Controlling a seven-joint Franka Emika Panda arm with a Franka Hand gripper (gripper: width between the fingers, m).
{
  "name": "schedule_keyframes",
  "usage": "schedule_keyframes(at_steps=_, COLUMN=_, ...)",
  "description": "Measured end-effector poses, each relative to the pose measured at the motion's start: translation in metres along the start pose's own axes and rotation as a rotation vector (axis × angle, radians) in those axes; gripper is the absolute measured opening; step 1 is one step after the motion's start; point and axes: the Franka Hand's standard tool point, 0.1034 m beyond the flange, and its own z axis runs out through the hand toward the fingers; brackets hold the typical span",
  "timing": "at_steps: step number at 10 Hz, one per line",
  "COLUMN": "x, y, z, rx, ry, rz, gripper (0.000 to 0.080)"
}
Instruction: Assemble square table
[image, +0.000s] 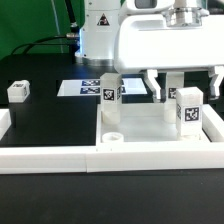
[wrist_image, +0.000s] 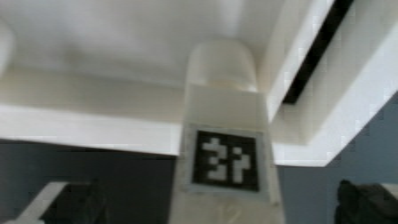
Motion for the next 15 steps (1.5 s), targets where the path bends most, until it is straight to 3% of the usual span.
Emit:
schedule_keyframes(at_steps=1, x=0.005, y=-0.001, z=-0.003, rx=0.009, ry=-0.078, rz=0.026, gripper=0.0649)
schedule_keyframes(at_steps=2, x=0.012, y=0.000, z=-0.001, rx=0.007, ry=-0.072, rz=0.027, gripper=0.0649)
schedule_keyframes(at_steps=4, x=0.005, y=0.002, z=0.002, rx=0.018, ry=-0.250, rz=0.044, gripper=0.0649)
schedule_keyframes(at_steps=5, x=0.010, y=-0.003, z=0.004, rx=0.024, ry=-0.343, rz=0.060, gripper=0.0649)
schedule_keyframes(at_steps=7, x=0.006, y=-0.010, z=0.018, rx=0.023, ry=-0.467, rz=0.079, gripper=0.0649)
schedule_keyframes(at_steps=10, x=0.007, y=-0.009, z=0.029, rx=0.016, ry=-0.422, rz=0.091, gripper=0.0649)
schedule_keyframes(at_steps=12, x=0.007, y=-0.009, z=0.029, rx=0.013, ry=-0.421, rz=0.106, gripper=0.0388)
schedule_keyframes(at_steps=13, x=0.007, y=-0.009, z=0.029, rx=0.007, ry=-0.422, rz=0.138, gripper=0.0388)
schedule_keyframes(at_steps=14, x=0.007, y=-0.009, z=0.029, rx=-0.013, ry=-0.422, rz=0.233, gripper=0.0289)
schedule_keyframes(at_steps=15, x=0.007, y=-0.009, z=0.029, rx=-0.027, ry=-0.422, rz=0.296, gripper=0.0289)
